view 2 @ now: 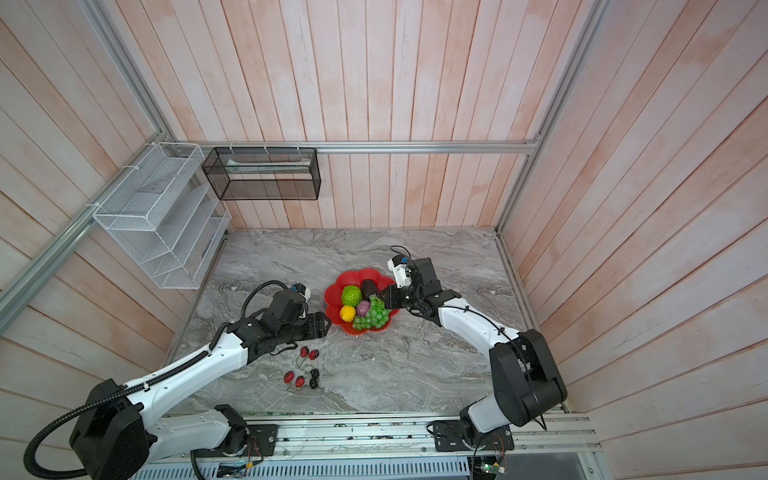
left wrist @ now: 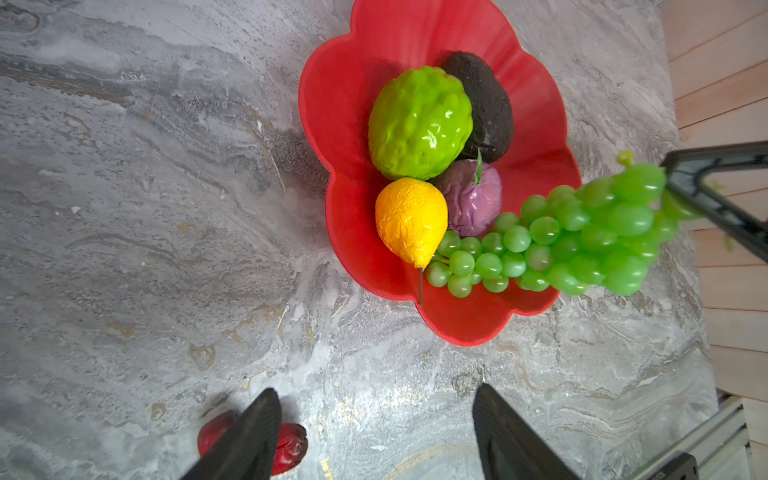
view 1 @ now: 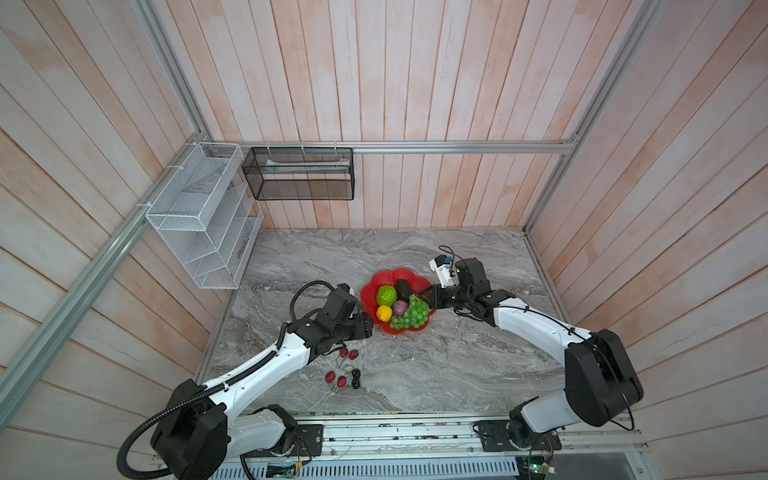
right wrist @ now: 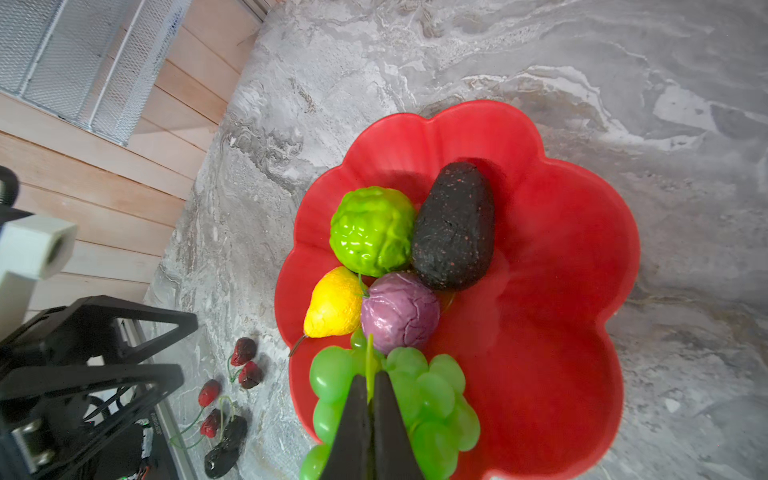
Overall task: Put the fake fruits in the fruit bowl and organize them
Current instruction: 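Lower the grapes into the bowl and open the right gripper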
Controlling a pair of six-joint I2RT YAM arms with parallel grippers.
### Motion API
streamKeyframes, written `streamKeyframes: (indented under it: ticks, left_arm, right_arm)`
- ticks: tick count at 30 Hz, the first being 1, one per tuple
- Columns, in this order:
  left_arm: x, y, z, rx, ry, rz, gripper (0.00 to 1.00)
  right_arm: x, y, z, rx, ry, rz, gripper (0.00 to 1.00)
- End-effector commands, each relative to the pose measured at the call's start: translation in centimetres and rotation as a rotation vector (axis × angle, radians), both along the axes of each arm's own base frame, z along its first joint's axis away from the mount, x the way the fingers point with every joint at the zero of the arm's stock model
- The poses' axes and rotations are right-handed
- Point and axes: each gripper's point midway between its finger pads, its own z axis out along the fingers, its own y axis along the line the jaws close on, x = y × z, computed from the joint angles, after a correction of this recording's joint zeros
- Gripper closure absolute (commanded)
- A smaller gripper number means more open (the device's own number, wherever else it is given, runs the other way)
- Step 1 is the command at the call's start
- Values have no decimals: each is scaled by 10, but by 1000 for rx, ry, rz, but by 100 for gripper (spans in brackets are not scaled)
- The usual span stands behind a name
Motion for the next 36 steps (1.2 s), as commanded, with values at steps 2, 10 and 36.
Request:
streamKeyframes:
  ticks: [2, 10, 36]
  left_arm:
    - [6, 4, 11, 23, -32, 9, 25]
    - [5, 3, 10, 16, -17, 10, 26]
    - [-26, 5, -15, -48, 111, 37, 26]
  right_arm:
    - [17, 2, 8, -11, -59, 39, 100]
    - [43, -4, -5, -61, -76, 22, 100]
    - [84, -11, -36, -182, -81, 4, 88]
